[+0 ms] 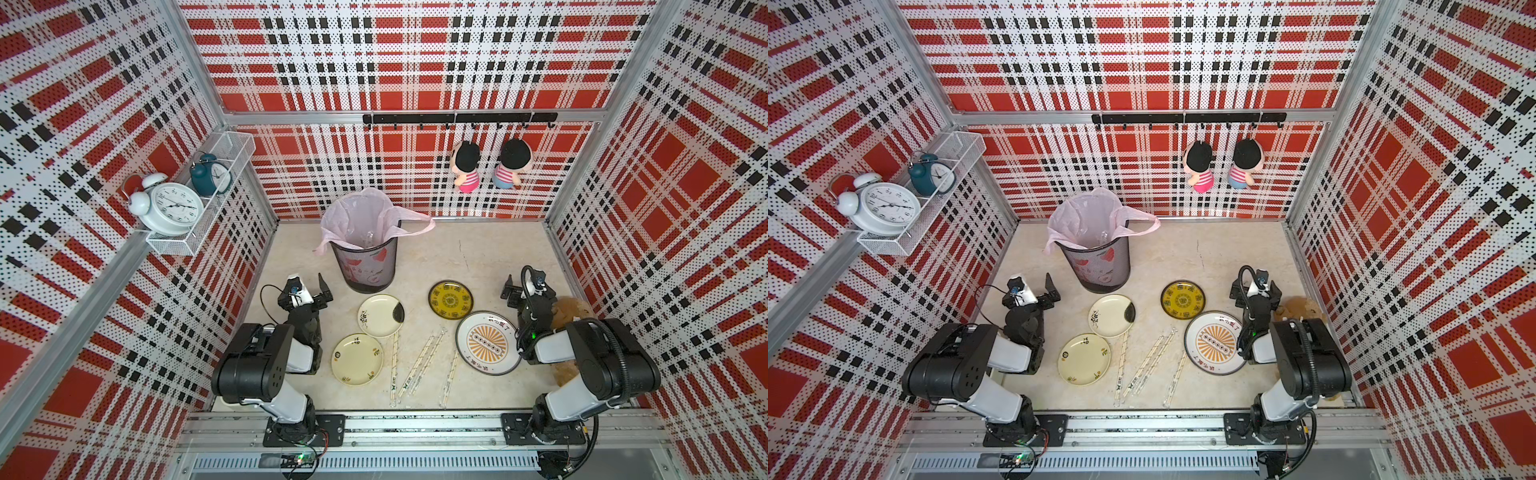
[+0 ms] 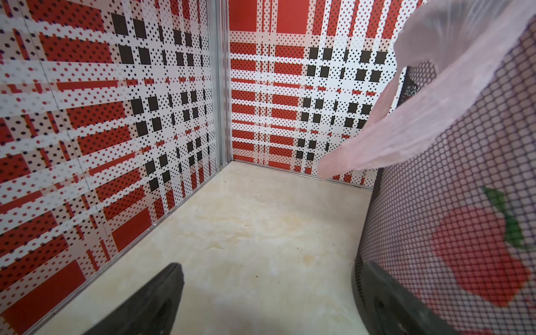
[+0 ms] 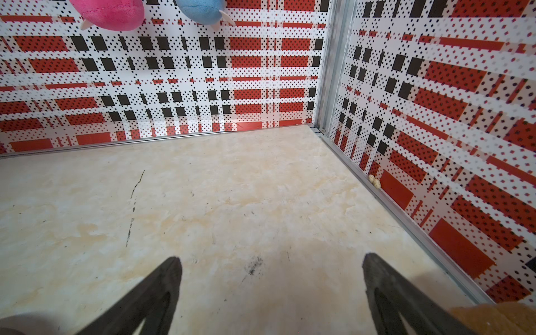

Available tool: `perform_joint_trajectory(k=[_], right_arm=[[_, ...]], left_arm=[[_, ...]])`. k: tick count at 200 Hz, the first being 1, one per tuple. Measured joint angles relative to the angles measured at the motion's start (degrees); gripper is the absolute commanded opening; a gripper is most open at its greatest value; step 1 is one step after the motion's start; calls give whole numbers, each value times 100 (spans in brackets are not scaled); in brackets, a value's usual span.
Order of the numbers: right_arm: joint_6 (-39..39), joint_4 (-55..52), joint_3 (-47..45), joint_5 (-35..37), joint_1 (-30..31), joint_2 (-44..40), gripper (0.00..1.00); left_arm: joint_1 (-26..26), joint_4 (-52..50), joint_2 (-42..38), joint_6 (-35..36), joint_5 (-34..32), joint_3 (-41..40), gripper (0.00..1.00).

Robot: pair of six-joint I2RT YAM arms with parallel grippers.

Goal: Remove the packaging of disposable chopsticks
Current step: Pick up the disposable chopsticks from the center of the board.

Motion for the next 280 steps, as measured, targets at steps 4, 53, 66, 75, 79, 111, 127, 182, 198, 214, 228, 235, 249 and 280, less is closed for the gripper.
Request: perform_joint_trajectory(k=[4,53,66,75,79,111,127,182,198,214,228,235,249,280], right_arm=[[0,0,0,0,0,0,100],[-7,48,-28,-7,0,-4,100],[-20,-11,-39,-31,0,-59,100],[-26,-98,-39,-55,0,-160,100],[-28,-144,-39,-66,0,-212,100],[-50,-527,-24,-92,0,-763,100],[-63,-800,-4,-114,0,-1069,100],[83,-2177,459,-664,0,-2345,100],[251,-2667,754,-1047,0,-2583,100],[483,-3215,1054,-1484,0,-2745,100],[702,-3709,1314,-1884,0,-2848,100],[813,-3967,1443,-2096,0,-2896,100],[966,-4367,1615,-2514,0,-2966,100],[1480,-4741,1425,-3047,0,-3322,100]], left_arm=[[0,2,0,-2,2,0,98],[-4,90,-20,4,17,-52,98],[-9,87,-116,11,17,-125,98],[-22,83,-212,31,4,-155,98],[-42,79,-269,59,-11,-162,98],[-402,83,-592,269,-299,-186,98],[-553,28,-708,382,-483,-195,98],[-1060,-616,-1943,673,-994,-192,98],[-1095,-922,-2463,442,-1016,-181,98],[-1097,-1353,-2968,48,-918,-114,98],[-1097,-1777,-3386,-341,-673,24,98],[-1097,-1985,-3580,-540,-457,103,98],[-1097,-2267,-3910,-811,-7,190,98],[-1097,-2439,-4579,-1421,863,48,98]])
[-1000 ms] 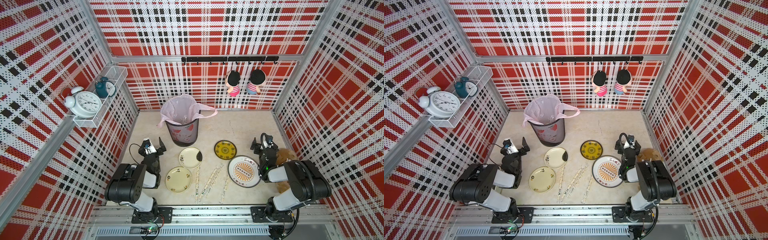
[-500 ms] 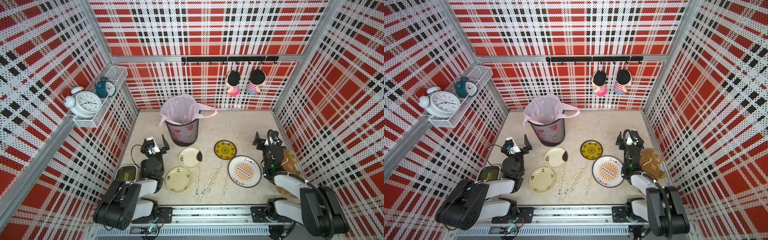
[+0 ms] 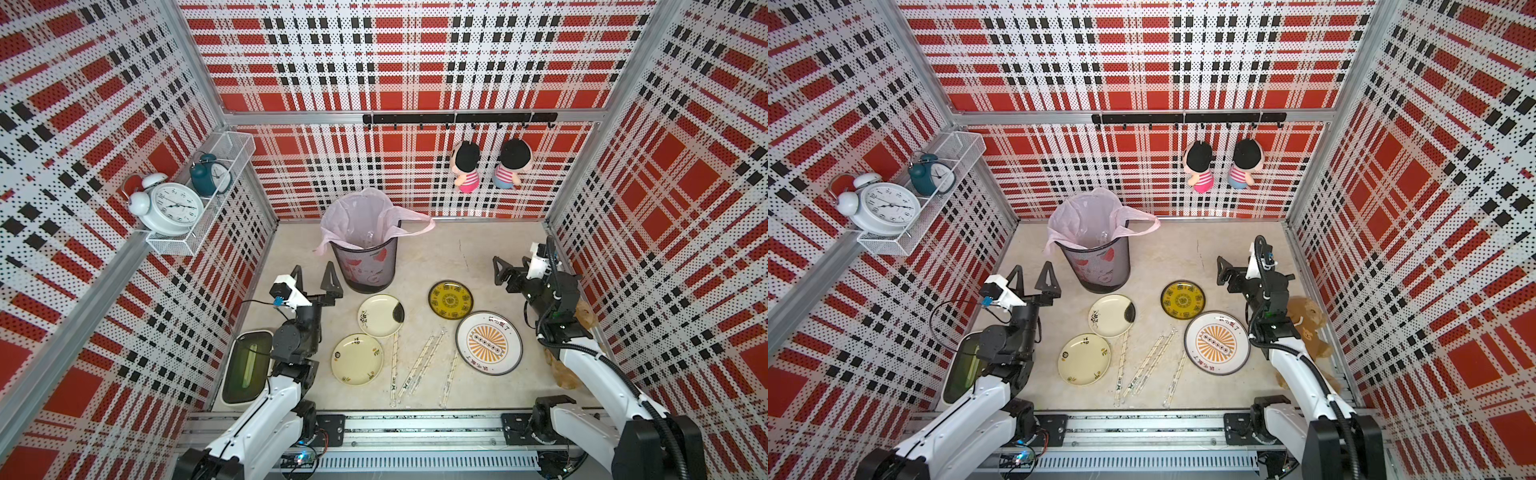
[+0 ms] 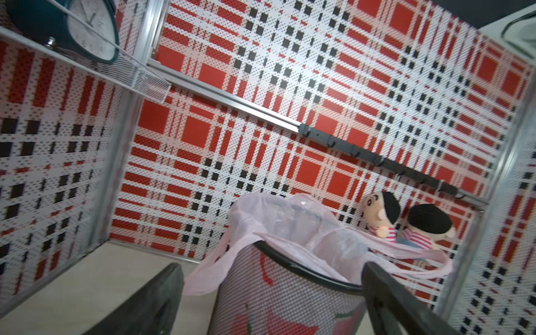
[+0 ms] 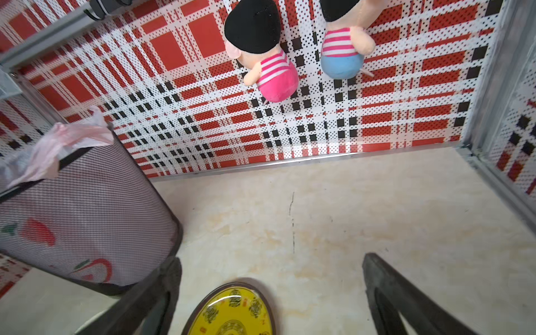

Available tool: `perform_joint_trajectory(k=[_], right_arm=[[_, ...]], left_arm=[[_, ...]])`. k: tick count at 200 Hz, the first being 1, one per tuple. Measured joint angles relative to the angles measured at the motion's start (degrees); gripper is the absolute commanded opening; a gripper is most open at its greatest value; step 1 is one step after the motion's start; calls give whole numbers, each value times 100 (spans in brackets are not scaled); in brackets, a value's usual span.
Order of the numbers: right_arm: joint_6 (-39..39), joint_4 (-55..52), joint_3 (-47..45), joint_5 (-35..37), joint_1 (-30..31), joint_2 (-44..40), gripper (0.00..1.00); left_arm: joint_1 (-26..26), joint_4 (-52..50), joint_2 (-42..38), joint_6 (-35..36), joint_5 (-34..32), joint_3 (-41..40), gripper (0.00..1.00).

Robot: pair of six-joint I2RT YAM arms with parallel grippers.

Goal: Remove the packaging of disposable chopsticks
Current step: Pick up the disposable chopsticks from the center of the board.

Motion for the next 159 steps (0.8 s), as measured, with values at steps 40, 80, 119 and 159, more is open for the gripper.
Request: perform_joint_trajectory(k=[40,80,119,159], right_arm=[[603,-20,-787,-372,-11,-699,100],[857,-297,-614,-1078,125,-586,100],[776,-1397,-431,-374,1285,-619,100],[828,-2302,-400,387,2297,-680,95]], left_arm=[[96,87,-634,-949,280,-693,98],[-136,-2,-44,-1513,975,-459,98],[-1845,-975,695,-994,369,317,98],[-3254,-1655,1217,-601,-356,778,98]])
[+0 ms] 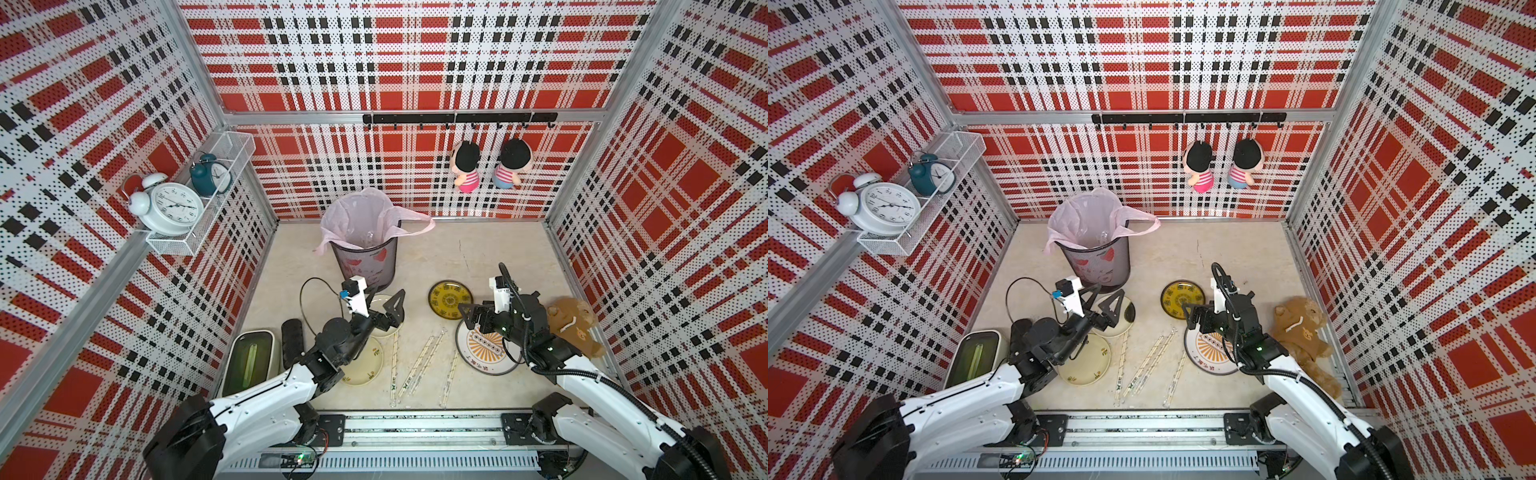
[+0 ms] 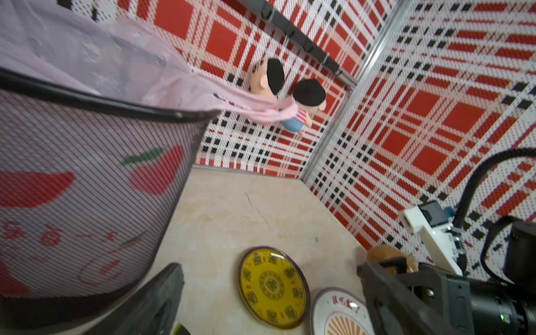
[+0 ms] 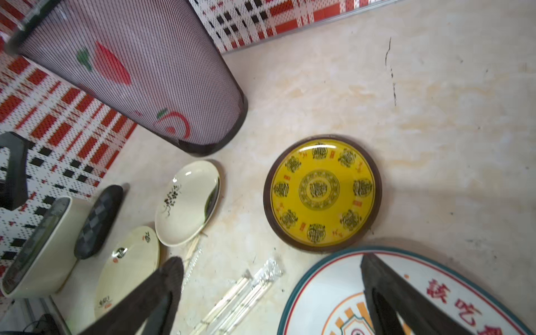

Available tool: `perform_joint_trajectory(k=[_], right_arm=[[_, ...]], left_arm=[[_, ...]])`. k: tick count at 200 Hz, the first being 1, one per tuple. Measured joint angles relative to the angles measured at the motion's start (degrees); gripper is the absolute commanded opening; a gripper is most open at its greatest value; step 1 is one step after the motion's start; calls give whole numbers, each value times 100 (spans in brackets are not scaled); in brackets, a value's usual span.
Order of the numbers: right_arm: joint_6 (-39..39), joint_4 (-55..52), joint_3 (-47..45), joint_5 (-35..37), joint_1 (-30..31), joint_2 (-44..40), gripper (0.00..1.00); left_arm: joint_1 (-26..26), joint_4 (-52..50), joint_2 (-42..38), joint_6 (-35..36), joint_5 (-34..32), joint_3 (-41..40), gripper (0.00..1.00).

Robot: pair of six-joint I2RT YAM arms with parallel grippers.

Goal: Remove the packaging of disposable chopsticks
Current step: Pick up the disposable chopsticks from the center of the board.

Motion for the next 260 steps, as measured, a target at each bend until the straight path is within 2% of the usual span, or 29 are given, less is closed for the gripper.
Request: perform_joint_trajectory(k=[25,51,93,120,154,209,237,260], right_arm=[[184,-428,-28,444,728,-289,89],[487,-817,-28,874,1453,-385,82],[1056,-1117,-33,1517,2682,-39,78],[1412,-1333,-9,1875,3333,520,71],[1735,-1305,-39,2035,3471,892,55],[2048,-1128,-129,2052,3567,1110,52],[2210,-1130,-131,2074,3571,1429,52],[2334,-1147,-131,2131,3578,1711,48]], left_arm=[[-455,-297,201,22,-98,42,98],[-590,-337,210,-188,46,-4,98],[-654,-579,118,-426,55,-79,98],[-675,-586,223,-522,162,-192,98],[-713,-588,334,-586,214,-247,98],[-734,-568,398,-601,216,-271,98],[-739,-542,365,-603,184,-361,98],[-743,-520,367,-603,155,-400,98]])
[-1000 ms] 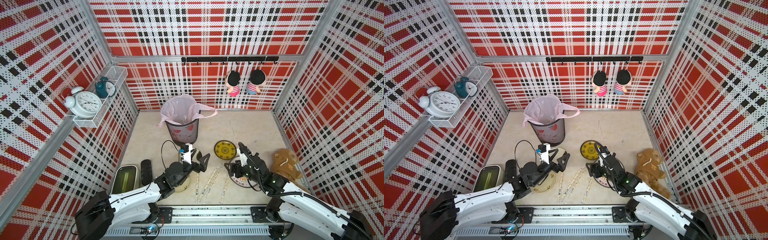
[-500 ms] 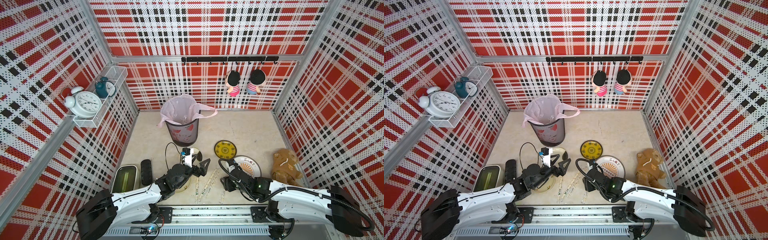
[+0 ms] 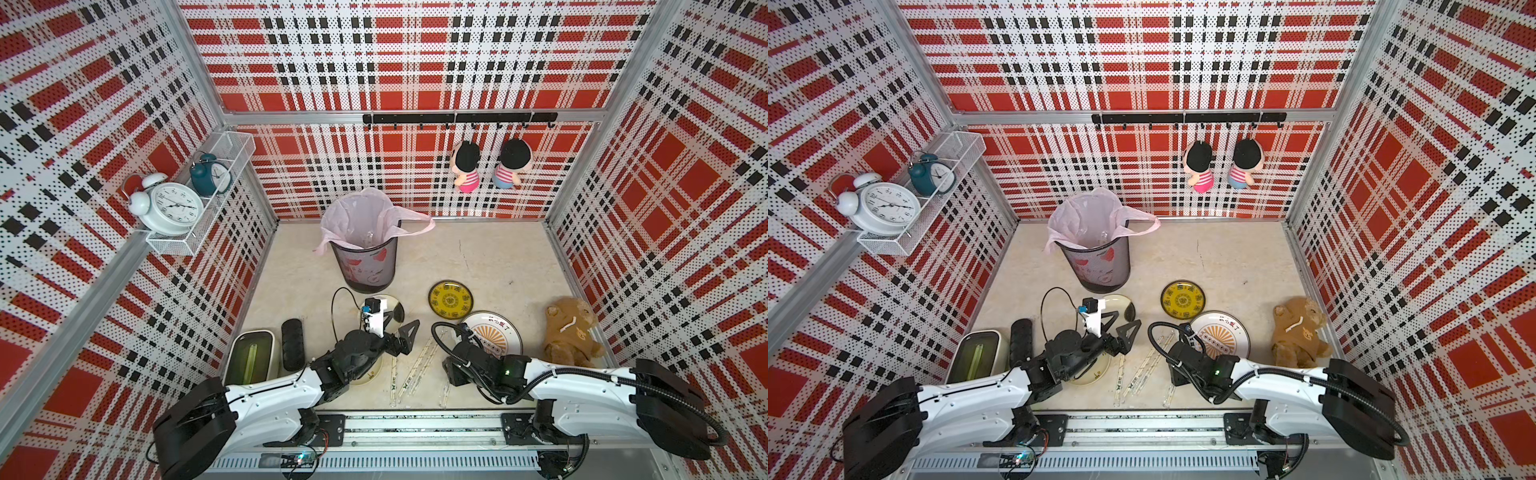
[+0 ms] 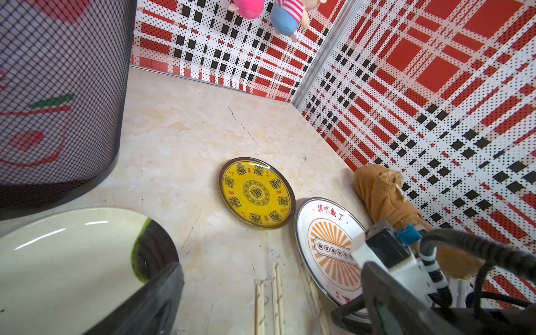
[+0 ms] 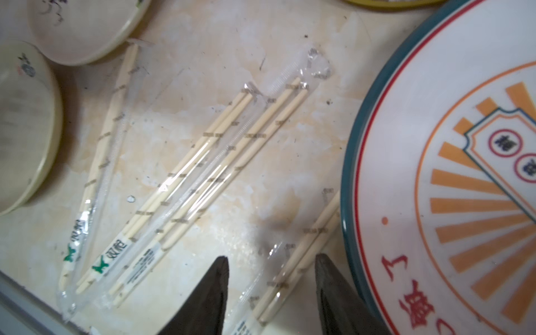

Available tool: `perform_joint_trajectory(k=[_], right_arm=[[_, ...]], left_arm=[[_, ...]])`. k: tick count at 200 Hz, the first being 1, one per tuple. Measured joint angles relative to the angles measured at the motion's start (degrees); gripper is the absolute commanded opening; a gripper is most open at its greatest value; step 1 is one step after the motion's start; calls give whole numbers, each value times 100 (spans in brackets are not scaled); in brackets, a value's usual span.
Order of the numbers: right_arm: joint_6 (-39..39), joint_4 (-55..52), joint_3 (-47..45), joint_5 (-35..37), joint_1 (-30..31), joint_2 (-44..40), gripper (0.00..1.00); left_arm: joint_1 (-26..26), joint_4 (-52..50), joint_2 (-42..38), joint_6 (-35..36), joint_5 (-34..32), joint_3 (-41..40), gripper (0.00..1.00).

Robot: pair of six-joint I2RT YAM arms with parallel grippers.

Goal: Remove the packaging of disposable chopsticks
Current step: Pick up the disposable chopsticks from the center of the board.

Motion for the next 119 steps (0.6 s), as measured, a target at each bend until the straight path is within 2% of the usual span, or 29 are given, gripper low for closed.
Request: perform_joint_trajectory(k=[74,98,119], right_arm=[[70,538,365,212,39,1036,36],[15,667,560,304,42,1346,26],[-44,717,737,387,42,1582,24]], left_arm=[[0,168,72,22,-48,-61,98],[2,199,133,35,-50,-96,98],[42,247,205,59,-46,-103,98]])
